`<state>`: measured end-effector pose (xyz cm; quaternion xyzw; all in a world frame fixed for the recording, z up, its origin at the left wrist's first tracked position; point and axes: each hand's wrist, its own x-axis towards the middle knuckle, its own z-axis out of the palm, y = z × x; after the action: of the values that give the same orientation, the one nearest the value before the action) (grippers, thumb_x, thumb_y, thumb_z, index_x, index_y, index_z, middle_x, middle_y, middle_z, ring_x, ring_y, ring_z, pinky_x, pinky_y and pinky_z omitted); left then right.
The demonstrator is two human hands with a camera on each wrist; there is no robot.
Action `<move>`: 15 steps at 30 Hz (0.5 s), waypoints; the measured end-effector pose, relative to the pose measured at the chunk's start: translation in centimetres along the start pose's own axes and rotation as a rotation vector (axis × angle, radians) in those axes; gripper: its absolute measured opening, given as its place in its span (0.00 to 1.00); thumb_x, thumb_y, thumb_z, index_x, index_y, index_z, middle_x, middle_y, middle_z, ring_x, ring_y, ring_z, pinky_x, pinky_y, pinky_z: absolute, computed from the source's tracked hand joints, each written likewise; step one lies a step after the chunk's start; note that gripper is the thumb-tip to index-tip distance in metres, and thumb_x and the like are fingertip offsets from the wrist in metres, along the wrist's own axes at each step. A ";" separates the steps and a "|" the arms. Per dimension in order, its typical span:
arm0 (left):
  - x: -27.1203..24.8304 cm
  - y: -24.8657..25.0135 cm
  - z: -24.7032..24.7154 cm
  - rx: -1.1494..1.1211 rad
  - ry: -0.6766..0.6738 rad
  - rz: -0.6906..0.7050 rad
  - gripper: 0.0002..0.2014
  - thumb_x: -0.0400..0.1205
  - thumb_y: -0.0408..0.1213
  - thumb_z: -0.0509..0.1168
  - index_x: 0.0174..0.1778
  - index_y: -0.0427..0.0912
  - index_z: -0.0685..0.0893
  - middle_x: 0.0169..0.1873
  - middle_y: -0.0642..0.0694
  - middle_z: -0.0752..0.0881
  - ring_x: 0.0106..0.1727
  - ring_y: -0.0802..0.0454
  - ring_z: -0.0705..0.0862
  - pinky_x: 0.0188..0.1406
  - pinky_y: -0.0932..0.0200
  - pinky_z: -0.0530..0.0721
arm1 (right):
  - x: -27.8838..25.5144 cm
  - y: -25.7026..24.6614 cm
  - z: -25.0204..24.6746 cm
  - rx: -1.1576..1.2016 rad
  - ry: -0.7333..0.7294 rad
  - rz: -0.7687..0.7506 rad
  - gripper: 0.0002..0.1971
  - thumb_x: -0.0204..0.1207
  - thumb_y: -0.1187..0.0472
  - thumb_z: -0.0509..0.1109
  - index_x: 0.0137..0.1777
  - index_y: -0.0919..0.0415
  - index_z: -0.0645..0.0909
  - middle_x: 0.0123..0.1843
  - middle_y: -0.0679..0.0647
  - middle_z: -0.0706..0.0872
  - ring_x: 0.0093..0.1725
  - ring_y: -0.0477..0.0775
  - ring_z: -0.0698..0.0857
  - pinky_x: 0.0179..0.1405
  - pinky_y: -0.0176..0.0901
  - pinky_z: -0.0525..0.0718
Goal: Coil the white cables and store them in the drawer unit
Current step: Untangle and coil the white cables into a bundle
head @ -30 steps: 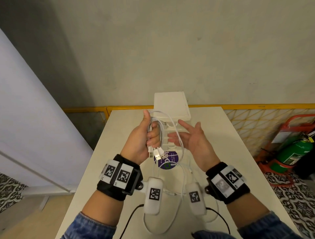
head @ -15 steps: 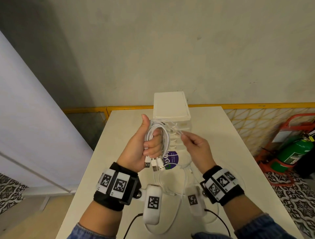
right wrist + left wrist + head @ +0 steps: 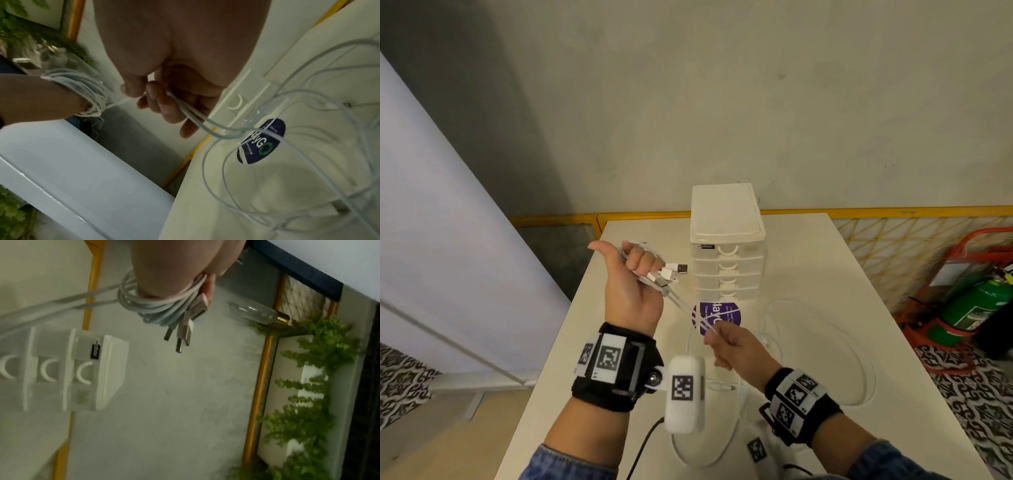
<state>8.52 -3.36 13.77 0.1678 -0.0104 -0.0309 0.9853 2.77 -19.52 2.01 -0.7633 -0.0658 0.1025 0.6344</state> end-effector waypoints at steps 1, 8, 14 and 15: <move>0.0 -0.1 -0.2 0.074 0.042 0.043 0.24 0.76 0.67 0.53 0.30 0.48 0.70 0.16 0.55 0.64 0.17 0.59 0.63 0.17 0.68 0.68 | 0.1 0.1 0.2 -0.031 -0.039 -0.009 0.12 0.81 0.56 0.62 0.35 0.57 0.73 0.25 0.45 0.72 0.22 0.41 0.72 0.33 0.36 0.77; -0.8 -0.3 0.5 0.561 0.150 0.316 0.16 0.86 0.50 0.52 0.35 0.47 0.70 0.22 0.54 0.67 0.22 0.57 0.66 0.27 0.64 0.72 | -0.2 0.5 0.1 -0.075 -0.112 -0.022 0.15 0.83 0.54 0.58 0.34 0.57 0.72 0.28 0.54 0.81 0.30 0.51 0.76 0.39 0.39 0.75; -0.8 -1.4 -0.6 1.348 -0.110 0.504 0.06 0.79 0.36 0.65 0.42 0.39 0.75 0.29 0.50 0.76 0.27 0.59 0.75 0.30 0.65 0.77 | -0.5 -1.6 0.7 -0.237 -0.057 -0.265 0.13 0.80 0.47 0.60 0.46 0.51 0.84 0.31 0.60 0.82 0.29 0.53 0.74 0.35 0.41 0.74; -0.6 -1.6 -1.1 1.520 -0.195 0.511 0.07 0.77 0.38 0.69 0.42 0.40 0.77 0.30 0.52 0.78 0.30 0.62 0.77 0.34 0.68 0.77 | -0.6 -2.1 0.8 -0.286 -0.052 -0.317 0.15 0.79 0.44 0.60 0.47 0.51 0.85 0.34 0.59 0.86 0.30 0.51 0.79 0.37 0.42 0.78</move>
<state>7.88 -4.41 12.19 0.7810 -0.1525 0.1963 0.5729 2.02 -18.48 3.98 -0.8229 -0.2150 0.0107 0.5258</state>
